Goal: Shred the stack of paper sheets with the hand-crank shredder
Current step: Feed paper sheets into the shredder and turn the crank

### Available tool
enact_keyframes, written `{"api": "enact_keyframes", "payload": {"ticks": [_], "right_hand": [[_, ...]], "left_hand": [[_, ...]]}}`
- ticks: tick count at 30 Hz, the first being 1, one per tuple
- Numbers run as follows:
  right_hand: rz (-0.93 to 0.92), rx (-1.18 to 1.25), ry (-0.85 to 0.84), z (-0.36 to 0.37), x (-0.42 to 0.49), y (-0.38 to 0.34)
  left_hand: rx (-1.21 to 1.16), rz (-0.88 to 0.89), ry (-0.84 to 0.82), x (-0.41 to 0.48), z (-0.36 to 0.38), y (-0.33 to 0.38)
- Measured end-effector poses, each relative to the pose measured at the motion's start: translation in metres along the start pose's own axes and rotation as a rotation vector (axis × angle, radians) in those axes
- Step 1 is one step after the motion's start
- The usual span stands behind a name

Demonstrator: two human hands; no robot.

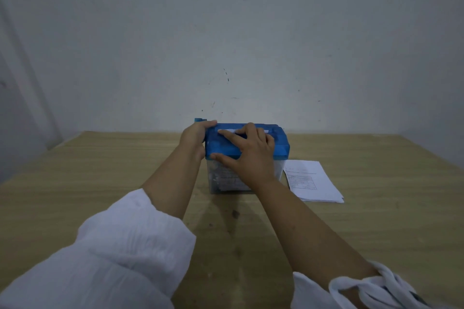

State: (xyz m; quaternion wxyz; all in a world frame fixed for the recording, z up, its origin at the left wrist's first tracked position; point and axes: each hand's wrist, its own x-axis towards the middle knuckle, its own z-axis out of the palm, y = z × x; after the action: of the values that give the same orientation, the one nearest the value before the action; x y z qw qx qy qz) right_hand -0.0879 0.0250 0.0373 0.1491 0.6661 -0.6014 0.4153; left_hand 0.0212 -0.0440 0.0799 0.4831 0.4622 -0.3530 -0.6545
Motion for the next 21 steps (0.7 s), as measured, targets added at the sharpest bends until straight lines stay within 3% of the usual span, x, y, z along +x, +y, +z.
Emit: {"api": "enact_keyframes", "payload": {"ticks": [13,18,21], "right_hand": [[-0.006,-0.023,-0.011,0.000,0.000,0.001],[-0.012,-0.035,-0.013,0.000,0.000,0.001],[-0.010,-0.026,-0.037,-0.002,0.001,0.000]], "left_hand": [[-0.068,0.409,0.020,0.009,0.002,-0.009],[0.343,0.463,0.259,0.009,-0.002,-0.008],[0.762,0.687,0.394,0.008,-0.011,0.014]]}}
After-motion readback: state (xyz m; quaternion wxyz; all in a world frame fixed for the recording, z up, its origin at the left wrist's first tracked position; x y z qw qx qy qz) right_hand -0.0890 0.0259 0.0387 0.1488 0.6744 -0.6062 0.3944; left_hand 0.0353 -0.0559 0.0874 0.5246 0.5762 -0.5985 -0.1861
